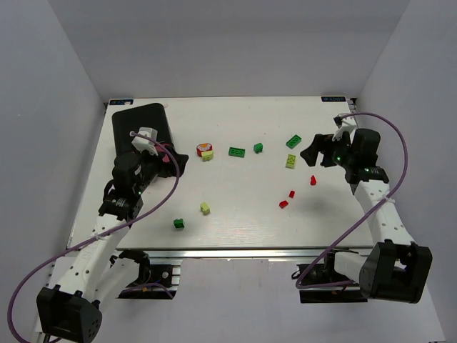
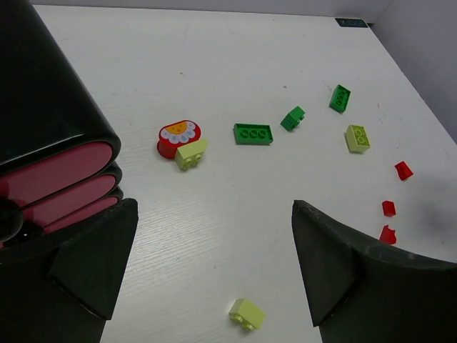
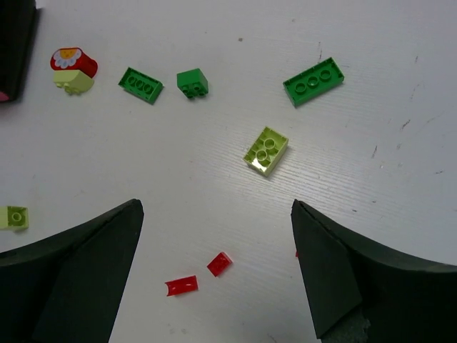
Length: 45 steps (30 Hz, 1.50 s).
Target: Sort the legos into containers by color
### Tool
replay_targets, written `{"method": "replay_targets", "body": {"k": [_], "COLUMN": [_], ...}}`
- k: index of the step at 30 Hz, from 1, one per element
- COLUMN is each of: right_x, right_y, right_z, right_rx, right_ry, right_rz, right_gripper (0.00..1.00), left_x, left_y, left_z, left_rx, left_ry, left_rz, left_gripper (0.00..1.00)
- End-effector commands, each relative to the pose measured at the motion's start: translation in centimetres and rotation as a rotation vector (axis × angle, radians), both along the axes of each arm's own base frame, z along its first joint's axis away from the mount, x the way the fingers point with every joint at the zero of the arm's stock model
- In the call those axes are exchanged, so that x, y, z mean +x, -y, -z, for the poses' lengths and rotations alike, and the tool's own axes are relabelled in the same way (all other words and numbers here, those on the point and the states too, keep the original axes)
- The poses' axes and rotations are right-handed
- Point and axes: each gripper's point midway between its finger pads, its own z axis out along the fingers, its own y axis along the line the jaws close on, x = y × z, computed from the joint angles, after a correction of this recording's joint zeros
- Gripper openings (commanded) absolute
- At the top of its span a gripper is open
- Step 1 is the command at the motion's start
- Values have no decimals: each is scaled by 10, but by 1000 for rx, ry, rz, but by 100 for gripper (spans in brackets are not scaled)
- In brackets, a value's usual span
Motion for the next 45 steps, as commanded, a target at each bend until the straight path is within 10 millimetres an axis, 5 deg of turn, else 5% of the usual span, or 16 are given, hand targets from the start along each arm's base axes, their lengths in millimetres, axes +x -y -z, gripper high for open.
{"method": "replay_targets", "body": {"k": [1, 8, 12, 13, 15, 16, 18, 22, 23, 28, 33, 45], "right_x": [-7, -47, -55, -60, -64, -65, -65, -58, -56, -55, -50, -48], "right_y": [-3, -39, -42, -42, -46, -48, -49, -45, -44, -43, -41, -39], "right_z": [-28, -20, -10, -6, -10, -15, -26, -39, -41, -46, -42, -37], "right_rx": [28, -30, -118, -131, -125, -98, -87, -57, -42, -25, -22, -18], "right_ry": [93, 181, 190, 171, 182, 173, 198, 220, 209, 195, 168, 152], "right_rz": [-30, -417, -523, -544, -577, -571, -549, -444, -413, -375, -348, -325], "right_gripper": [89, 89, 89, 89, 89, 89, 89, 41, 38, 63, 64, 58], "left_x": [0, 2, 9, 15, 21, 26, 30, 33, 30, 23, 25, 55], "left_y": [6, 3, -1, -8, -16, -28, -38, -61, -69, -91, -111, -116], "left_z": [-24, -20, -9, -11, 8, 13, 18, 24, 29, 38, 45, 63], "left_rx": [-13, -14, -11, -13, 9, 18, 24, 47, 67, 152, 241, 320], "left_ry": [64, 41, -9, -19, -97, -117, -165, -246, -272, -363, -396, -423], "left_rz": [39, 17, -25, -77, -136, -211, -272, -426, -464, -596, -682, -730], "left_gripper": [98, 93, 42, 21, 13, 13, 43, 58, 63, 74, 74, 65]}}
